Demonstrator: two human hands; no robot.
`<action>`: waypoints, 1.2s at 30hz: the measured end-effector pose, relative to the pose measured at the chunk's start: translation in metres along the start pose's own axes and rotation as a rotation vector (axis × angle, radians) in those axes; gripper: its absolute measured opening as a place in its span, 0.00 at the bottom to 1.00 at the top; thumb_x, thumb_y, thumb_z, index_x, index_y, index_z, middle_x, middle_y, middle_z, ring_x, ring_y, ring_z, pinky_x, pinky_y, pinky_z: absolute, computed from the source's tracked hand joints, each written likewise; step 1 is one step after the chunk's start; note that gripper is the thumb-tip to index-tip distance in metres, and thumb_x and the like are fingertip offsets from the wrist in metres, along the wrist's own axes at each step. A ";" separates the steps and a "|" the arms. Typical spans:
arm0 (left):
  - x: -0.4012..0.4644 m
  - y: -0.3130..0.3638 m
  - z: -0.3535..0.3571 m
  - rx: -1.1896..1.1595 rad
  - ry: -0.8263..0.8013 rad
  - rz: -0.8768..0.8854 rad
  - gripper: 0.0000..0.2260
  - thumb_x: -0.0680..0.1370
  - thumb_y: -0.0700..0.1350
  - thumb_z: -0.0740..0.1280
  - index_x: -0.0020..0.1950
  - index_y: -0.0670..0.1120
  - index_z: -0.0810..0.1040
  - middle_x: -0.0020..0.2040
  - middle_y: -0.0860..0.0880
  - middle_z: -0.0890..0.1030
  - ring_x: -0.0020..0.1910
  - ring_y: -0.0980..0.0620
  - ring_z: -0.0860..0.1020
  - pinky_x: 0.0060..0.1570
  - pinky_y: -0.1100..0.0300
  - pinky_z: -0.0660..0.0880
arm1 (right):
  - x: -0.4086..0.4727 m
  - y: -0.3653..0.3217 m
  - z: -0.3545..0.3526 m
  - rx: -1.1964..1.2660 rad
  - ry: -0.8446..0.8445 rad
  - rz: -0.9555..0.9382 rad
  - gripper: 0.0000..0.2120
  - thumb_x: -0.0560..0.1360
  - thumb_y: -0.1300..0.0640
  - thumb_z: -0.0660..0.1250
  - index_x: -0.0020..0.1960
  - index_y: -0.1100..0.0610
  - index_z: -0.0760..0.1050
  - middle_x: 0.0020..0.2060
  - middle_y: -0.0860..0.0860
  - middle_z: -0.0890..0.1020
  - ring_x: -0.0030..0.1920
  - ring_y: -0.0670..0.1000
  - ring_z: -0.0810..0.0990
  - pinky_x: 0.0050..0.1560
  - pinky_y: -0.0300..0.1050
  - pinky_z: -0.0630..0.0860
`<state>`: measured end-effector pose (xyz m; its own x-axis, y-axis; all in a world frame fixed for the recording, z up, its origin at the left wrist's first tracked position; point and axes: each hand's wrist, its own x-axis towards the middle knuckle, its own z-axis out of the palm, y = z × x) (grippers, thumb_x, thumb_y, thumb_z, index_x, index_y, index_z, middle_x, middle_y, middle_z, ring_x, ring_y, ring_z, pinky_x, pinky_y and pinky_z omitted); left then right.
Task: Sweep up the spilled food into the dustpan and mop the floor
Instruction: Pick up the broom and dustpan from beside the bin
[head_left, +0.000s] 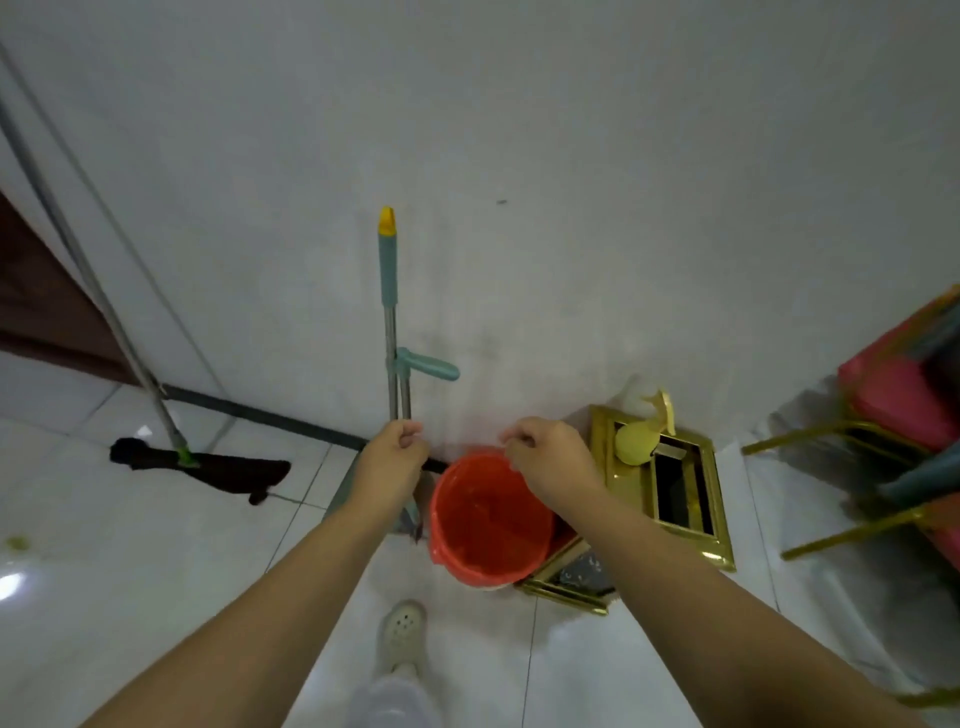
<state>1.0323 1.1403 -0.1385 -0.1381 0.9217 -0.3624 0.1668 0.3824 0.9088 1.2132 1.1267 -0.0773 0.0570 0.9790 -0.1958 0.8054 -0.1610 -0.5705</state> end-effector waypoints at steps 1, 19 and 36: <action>0.018 0.005 0.004 -0.040 0.003 -0.023 0.09 0.77 0.41 0.64 0.56 0.47 0.76 0.48 0.45 0.79 0.44 0.48 0.78 0.48 0.53 0.76 | 0.019 -0.004 -0.002 0.008 -0.007 0.007 0.11 0.76 0.59 0.62 0.50 0.61 0.81 0.42 0.55 0.84 0.45 0.56 0.81 0.47 0.50 0.77; 0.224 0.027 0.063 -0.502 0.085 -0.668 0.07 0.78 0.40 0.64 0.41 0.40 0.72 0.37 0.43 0.74 0.36 0.46 0.74 0.39 0.56 0.74 | 0.234 -0.021 -0.001 0.096 -0.159 0.050 0.11 0.77 0.59 0.60 0.50 0.52 0.81 0.45 0.50 0.83 0.45 0.51 0.82 0.51 0.48 0.78; 0.160 -0.006 0.049 -0.909 0.436 -0.583 0.08 0.79 0.47 0.64 0.44 0.43 0.74 0.38 0.44 0.79 0.35 0.49 0.77 0.41 0.55 0.79 | 0.242 -0.001 -0.004 0.058 -0.436 -0.275 0.12 0.74 0.61 0.61 0.49 0.55 0.82 0.44 0.51 0.84 0.45 0.53 0.83 0.52 0.50 0.79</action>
<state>1.0569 1.2889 -0.2123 -0.3164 0.4533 -0.8333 -0.7701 0.3902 0.5047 1.2288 1.3643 -0.1208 -0.4136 0.8449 -0.3394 0.7211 0.0764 -0.6886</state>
